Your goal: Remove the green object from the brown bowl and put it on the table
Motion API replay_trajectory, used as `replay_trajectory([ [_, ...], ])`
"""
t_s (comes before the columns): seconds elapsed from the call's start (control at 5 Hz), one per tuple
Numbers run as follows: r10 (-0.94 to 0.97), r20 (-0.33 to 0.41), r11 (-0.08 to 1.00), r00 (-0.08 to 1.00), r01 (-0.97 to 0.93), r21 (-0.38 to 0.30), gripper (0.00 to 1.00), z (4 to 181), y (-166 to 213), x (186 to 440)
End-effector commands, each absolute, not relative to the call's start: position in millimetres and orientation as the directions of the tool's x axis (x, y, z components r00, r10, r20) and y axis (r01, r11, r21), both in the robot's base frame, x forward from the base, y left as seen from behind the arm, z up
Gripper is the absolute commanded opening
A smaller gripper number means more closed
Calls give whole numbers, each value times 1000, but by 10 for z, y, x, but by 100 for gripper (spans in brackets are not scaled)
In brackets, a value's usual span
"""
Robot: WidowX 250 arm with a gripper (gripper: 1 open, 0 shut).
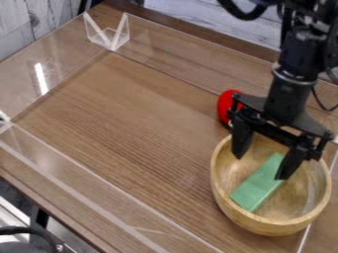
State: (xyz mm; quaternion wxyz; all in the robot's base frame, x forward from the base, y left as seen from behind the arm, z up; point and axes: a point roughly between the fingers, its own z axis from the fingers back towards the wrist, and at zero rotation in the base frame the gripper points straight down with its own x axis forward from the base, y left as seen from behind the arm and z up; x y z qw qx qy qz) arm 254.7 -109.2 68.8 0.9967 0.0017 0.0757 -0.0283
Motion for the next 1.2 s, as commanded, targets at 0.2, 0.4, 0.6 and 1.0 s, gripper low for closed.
replay_trajectory([
  [0.2,-96,-119,995,988,96,-2,100,571,-1189,2500],
  [0.4,-112,-108,994,988,112,-1,100,522,-1282,2444],
  [0.6,-166,-91,986,982,168,8,100,591,-1278,2366],
  [1.0,-159,-25,987,987,160,21,100,700,-1199,2351],
])
